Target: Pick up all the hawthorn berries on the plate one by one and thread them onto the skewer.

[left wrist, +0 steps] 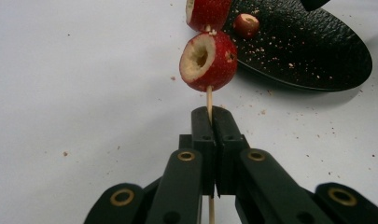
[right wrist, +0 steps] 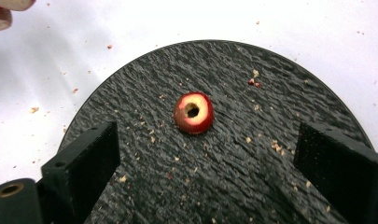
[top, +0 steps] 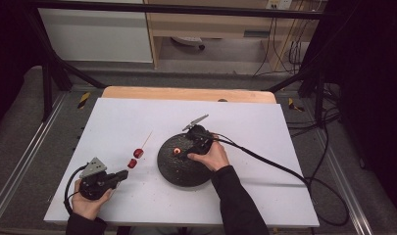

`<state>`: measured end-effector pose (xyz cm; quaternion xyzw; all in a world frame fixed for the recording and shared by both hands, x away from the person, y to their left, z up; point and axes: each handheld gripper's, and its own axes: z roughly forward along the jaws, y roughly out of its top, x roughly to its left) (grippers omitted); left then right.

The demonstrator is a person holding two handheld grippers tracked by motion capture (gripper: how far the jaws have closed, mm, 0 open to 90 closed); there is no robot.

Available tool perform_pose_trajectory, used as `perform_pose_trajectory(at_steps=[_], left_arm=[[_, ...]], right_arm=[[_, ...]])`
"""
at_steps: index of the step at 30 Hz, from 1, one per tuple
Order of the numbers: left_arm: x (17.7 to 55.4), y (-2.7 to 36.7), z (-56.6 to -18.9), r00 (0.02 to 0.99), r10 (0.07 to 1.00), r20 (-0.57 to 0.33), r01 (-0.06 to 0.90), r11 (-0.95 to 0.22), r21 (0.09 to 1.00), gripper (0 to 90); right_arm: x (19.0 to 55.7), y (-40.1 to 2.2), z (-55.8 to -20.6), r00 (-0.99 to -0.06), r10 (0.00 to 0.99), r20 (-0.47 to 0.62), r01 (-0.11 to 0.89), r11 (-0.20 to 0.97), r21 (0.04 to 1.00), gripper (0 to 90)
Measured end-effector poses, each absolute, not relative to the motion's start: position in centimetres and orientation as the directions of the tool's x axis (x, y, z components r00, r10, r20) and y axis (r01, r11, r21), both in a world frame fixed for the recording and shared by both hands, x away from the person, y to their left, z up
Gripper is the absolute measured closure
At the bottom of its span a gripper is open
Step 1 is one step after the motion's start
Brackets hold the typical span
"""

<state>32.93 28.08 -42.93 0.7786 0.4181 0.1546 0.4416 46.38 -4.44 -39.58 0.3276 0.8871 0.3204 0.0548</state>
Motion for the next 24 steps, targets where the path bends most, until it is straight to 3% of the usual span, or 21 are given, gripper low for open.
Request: perform_pose_trajectory(at_steps=[6,24], left_arm=[[33.0,28.0,-43.0,0.603,0.786,-0.137,0.518,-0.256,0.816,88.6],[33.1,28.0,-43.1,0.605,0.785,-0.135,0.520,-0.261,0.813,88.6]], right_arm=[[47.2,-3.1,-39.7,-0.804,0.586,0.105,0.531,0.626,0.571,15.4],[49.3,-1.3,-41.3,-0.843,0.526,0.115,0.509,0.710,0.486,48.4]])
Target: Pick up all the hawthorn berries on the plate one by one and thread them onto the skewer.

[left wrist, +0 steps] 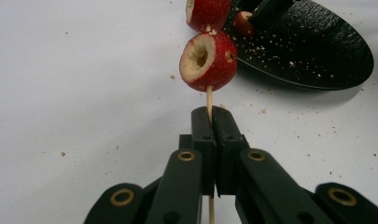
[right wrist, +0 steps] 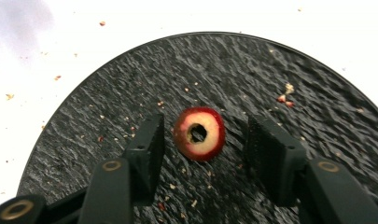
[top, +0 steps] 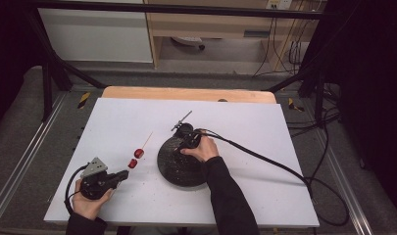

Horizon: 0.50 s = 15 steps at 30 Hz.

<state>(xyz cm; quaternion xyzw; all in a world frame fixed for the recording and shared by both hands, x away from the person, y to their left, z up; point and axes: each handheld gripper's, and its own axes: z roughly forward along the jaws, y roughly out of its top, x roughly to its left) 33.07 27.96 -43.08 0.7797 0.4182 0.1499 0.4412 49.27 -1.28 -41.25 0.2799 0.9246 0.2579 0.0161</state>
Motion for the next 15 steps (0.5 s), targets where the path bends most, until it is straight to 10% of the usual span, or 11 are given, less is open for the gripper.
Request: perform_pose_trajectory(at_steps=[15], left_arm=[[33.1,28.0,-43.1,0.608,0.783,-0.136,0.519,-0.262,0.813,88.6]], right_arm=[[49.6,-0.2,-41.4,-0.869,0.483,0.109,0.477,0.758,0.446,61.7]])
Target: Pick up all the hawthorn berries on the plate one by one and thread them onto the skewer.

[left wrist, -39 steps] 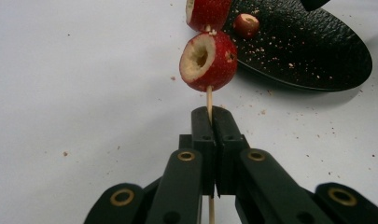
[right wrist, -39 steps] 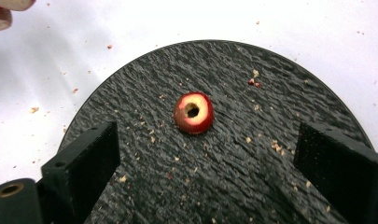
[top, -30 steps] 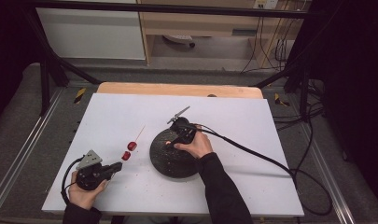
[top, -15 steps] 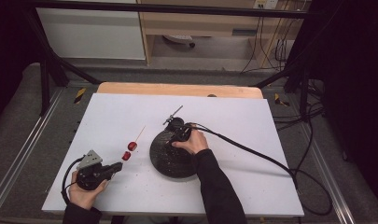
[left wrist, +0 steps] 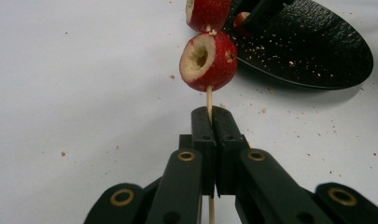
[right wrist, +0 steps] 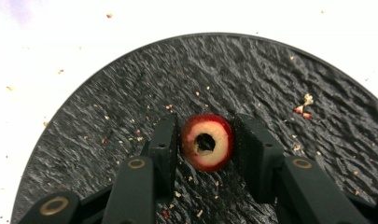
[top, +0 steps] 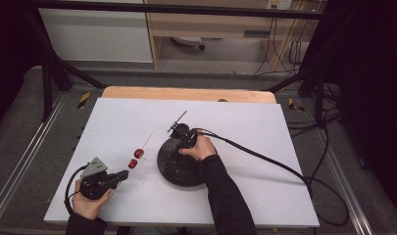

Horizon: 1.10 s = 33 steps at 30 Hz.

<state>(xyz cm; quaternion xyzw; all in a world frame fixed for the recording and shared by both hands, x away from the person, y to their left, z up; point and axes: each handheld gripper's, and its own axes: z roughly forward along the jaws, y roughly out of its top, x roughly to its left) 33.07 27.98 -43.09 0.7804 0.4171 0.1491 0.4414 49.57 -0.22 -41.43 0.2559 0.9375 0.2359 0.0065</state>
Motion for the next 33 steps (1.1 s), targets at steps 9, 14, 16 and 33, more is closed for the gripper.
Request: perform_pose_trajectory(at_steps=[9,14,16,33], left_arm=[[33.0,27.9,-43.1,0.608,0.782,-0.135,0.517,-0.262,0.815,88.6],[33.0,27.8,-43.1,0.610,0.781,-0.134,0.513,-0.261,0.818,88.6],[32.9,27.8,-43.0,0.613,0.779,-0.132,0.512,-0.264,0.817,88.6],[32.7,26.6,-42.9,0.629,0.769,-0.113,0.487,-0.277,0.828,88.6]], right_arm=[[49.7,-0.3,-41.5,-0.860,0.496,0.117,0.494,0.753,0.434,62.7],[49.3,-0.4,-40.7,-0.839,0.523,0.151,0.528,0.713,0.461,62.8],[49.2,-0.7,-40.2,-0.827,0.539,0.159,0.543,0.693,0.474,62.9],[46.9,-5.4,-37.9,-0.712,0.643,0.284,0.655,0.462,0.598,63.1]])
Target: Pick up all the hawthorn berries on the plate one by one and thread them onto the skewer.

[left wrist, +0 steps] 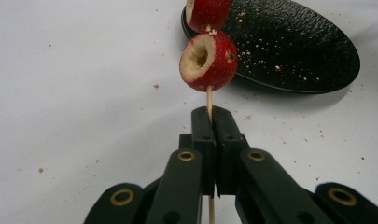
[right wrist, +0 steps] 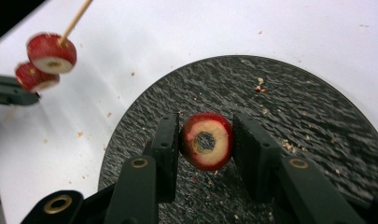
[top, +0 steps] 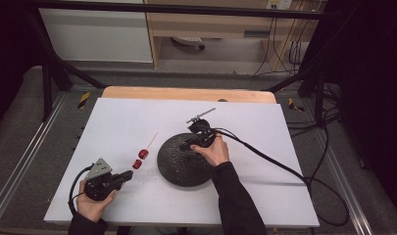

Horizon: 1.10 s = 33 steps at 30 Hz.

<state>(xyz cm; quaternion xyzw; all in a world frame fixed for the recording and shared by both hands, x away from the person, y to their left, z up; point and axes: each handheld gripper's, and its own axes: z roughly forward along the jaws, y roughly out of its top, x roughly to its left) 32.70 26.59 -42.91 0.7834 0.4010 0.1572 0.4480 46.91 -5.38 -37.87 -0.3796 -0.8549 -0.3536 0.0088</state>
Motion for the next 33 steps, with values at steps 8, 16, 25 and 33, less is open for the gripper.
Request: perform_pose_trajectory(at_steps=[8,16,25,33], left_arm=[[32.6,25.9,-42.9,0.635,0.765,-0.105,0.478,-0.282,0.832,88.6],[32.5,25.0,-43.0,0.640,0.761,-0.104,0.472,-0.283,0.835,88.5],[32.5,24.0,-42.8,0.642,0.760,-0.103,0.467,-0.280,0.839,88.5],[32.6,22.8,-42.2,0.644,0.758,-0.103,0.451,-0.267,0.852,88.5]], right_arm=[[45.3,-7.9,-38.6,-0.659,0.659,0.363,0.674,0.302,0.674,63.1],[43.6,-9.5,-39.9,-0.611,0.644,0.460,0.684,0.138,0.716,63.2],[42.1,-11.2,-41.1,-0.561,0.614,0.555,0.667,-0.062,0.742,63.2],[41.6,-12.0,-41.3,-0.532,0.590,0.607,0.641,-0.187,0.744,63.3]])
